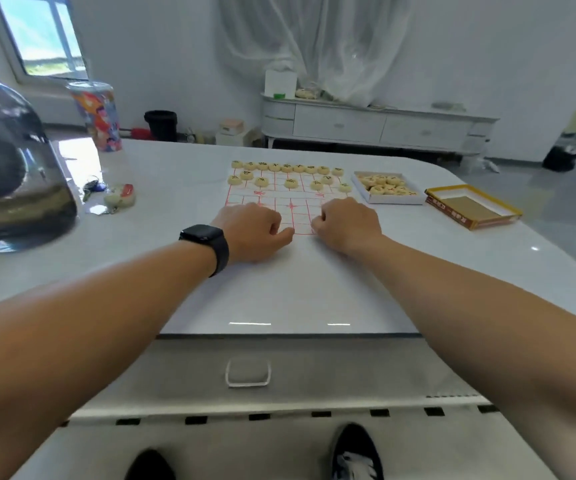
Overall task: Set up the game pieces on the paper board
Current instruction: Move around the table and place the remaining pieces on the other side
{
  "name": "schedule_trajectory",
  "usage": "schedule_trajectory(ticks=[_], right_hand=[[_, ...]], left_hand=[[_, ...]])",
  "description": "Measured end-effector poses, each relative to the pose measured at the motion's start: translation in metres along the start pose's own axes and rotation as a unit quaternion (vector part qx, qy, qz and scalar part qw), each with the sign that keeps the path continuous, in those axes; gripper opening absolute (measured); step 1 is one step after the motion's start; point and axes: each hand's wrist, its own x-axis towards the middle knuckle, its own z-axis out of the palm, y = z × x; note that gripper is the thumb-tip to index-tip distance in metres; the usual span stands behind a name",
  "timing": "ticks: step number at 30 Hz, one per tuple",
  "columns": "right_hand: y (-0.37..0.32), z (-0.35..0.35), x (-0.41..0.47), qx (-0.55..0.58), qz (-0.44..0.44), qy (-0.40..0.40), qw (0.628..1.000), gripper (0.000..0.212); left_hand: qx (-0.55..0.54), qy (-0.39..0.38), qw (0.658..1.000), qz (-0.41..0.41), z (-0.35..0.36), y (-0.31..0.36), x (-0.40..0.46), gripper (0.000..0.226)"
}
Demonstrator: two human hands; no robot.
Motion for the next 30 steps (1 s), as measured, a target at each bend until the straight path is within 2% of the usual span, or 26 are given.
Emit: schedule_trajectory(ticks=[3, 7, 12, 15, 18, 21, 23, 26, 28, 30], right_hand=[[0.008, -0.002, -0.005, 0.015, 0.013, 0.041, 0.999, 0.026], [0.040, 0.018, 0.010, 0.059, 0.062, 0.119, 0.989, 0.023], [0.067, 0.027, 0.045, -0.014, 0.099, 0.185, 0.978, 0.031], [0.085, 0.025, 0.051, -0.044, 0.173, 0.139, 0.974, 0.034], [0.088, 0.018, 0.050, -0.013, 0.191, 0.080, 0.978, 0.035], [0.093, 0.013, 0.047, 0.062, 0.210, 0.077, 0.973, 0.041], [0.093, 0.011, 0.041, 0.072, 0.191, 0.071, 0.976, 0.041], [0.087, 0.010, 0.027, 0.089, 0.110, 0.050, 0.989, 0.043], [0.083, 0.010, 0.016, 0.062, 0.048, 0.021, 0.997, 0.047], [0.083, 0.009, 0.008, 0.028, 0.032, -0.021, 0.999, 0.053]], left_hand=[[-0.019, 0.030, 0.999, 0.013, -0.008, 0.009, -0.002, 0.044], [-0.070, 0.092, 0.993, -0.011, 0.012, 0.005, 0.008, 0.040], [-0.102, 0.148, 0.984, 0.003, 0.026, -0.007, 0.006, 0.027], [-0.089, 0.128, 0.988, 0.014, 0.023, -0.003, -0.001, 0.021], [-0.078, 0.114, 0.990, 0.031, 0.020, 0.000, -0.003, 0.018], [-0.048, 0.077, 0.994, 0.067, 0.023, -0.002, 0.004, 0.043], [-0.042, 0.040, 0.995, 0.077, 0.024, -0.001, 0.005, 0.053], [-0.056, 0.000, 0.997, 0.050, 0.024, 0.001, 0.007, 0.052], [-0.066, -0.010, 0.997, 0.028, 0.023, 0.001, 0.004, 0.051], [-0.068, -0.006, 0.997, 0.023, 0.021, 0.001, 0.003, 0.049]])
